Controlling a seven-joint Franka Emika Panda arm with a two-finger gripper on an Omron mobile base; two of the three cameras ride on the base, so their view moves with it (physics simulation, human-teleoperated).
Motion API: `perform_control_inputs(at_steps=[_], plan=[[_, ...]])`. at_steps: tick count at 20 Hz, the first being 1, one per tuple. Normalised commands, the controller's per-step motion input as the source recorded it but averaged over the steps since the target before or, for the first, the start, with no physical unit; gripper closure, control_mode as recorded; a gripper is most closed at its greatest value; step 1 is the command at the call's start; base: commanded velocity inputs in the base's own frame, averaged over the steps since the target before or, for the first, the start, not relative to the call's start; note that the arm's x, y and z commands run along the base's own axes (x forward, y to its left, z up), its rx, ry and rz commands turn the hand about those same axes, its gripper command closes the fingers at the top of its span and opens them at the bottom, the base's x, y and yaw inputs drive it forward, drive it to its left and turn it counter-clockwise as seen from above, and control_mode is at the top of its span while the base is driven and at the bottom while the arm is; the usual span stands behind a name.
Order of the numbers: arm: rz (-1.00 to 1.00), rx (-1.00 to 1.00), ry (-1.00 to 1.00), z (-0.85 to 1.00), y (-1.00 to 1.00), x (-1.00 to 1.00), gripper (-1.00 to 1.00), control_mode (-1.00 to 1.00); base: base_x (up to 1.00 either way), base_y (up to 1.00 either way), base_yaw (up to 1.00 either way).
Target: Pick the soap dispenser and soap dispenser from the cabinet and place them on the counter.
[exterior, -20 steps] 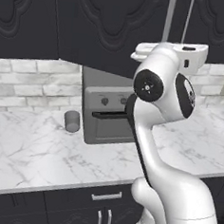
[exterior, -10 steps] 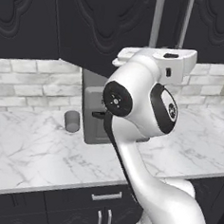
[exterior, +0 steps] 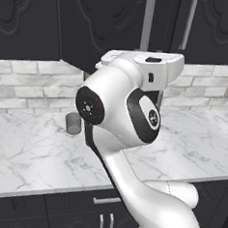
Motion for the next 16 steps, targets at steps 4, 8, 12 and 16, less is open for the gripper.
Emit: perform_control_inputs(at_steps=[4,8,12,16], plan=[[0.00,0.00,0.00,0.00,0.00,-0.01,-1.00,-1.00,0.00,0.00,0.00],[0.00,0.01,-0.02,0.04,0.11,-0.09,-1.00,-1.00,0.00,0.00,0.00],[0.00,0.00,-0.02,0.07,0.30,-0.30,-1.00,-1.00,0.00,0.00,0.00],[0.00,0.01,-0.02,0.09,0.35,-0.39,-1.00,-1.00,0.00,0.00,0.00]])
